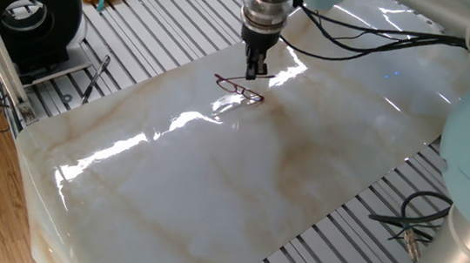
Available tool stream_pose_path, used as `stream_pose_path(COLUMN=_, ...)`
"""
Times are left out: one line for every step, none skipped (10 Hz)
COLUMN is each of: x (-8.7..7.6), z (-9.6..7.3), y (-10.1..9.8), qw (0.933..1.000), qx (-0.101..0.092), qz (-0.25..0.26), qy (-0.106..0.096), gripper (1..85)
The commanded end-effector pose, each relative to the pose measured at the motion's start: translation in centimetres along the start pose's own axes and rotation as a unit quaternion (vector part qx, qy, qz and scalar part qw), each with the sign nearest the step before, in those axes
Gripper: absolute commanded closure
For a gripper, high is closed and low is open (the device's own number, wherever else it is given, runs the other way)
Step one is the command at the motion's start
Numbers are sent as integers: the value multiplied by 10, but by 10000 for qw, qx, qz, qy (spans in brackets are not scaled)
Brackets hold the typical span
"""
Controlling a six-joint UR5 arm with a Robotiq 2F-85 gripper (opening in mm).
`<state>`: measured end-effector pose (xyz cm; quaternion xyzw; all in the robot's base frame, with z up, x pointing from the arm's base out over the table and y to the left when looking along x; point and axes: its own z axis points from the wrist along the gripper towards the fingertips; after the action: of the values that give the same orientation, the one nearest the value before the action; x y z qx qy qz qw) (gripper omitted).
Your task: Unfold the leg of the glasses (with one hand)
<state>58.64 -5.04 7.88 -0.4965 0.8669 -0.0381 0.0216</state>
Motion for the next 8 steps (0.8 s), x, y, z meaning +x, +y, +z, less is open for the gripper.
stream_pose_path(x=11, z=-25, y=9, qw=9998, qx=-107, qz=92, qy=136, gripper=843)
stream_pose_path(x=13, z=-35, y=15, qw=9996, qx=-189, qz=124, qy=177, gripper=843)
stream_pose_path(x=13, z=-43, y=16, qw=9994, qx=-198, qz=137, qy=237, gripper=843)
stream_pose_path(x=9, z=-46, y=16, qw=9994, qx=-165, qz=189, qy=245, gripper=843)
stream_pose_path(x=8, z=-45, y=10, qw=9996, qx=-56, qz=154, qy=232, gripper=843)
stream_pose_path(x=6, z=-44, y=9, qw=9997, qx=-34, qz=140, qy=182, gripper=843)
stream_pose_path(x=4, z=-44, y=9, qw=9998, qx=-43, qz=134, qy=152, gripper=843)
stream_pose_path(x=5, z=-44, y=9, qw=9998, qx=-35, qz=126, qy=165, gripper=843)
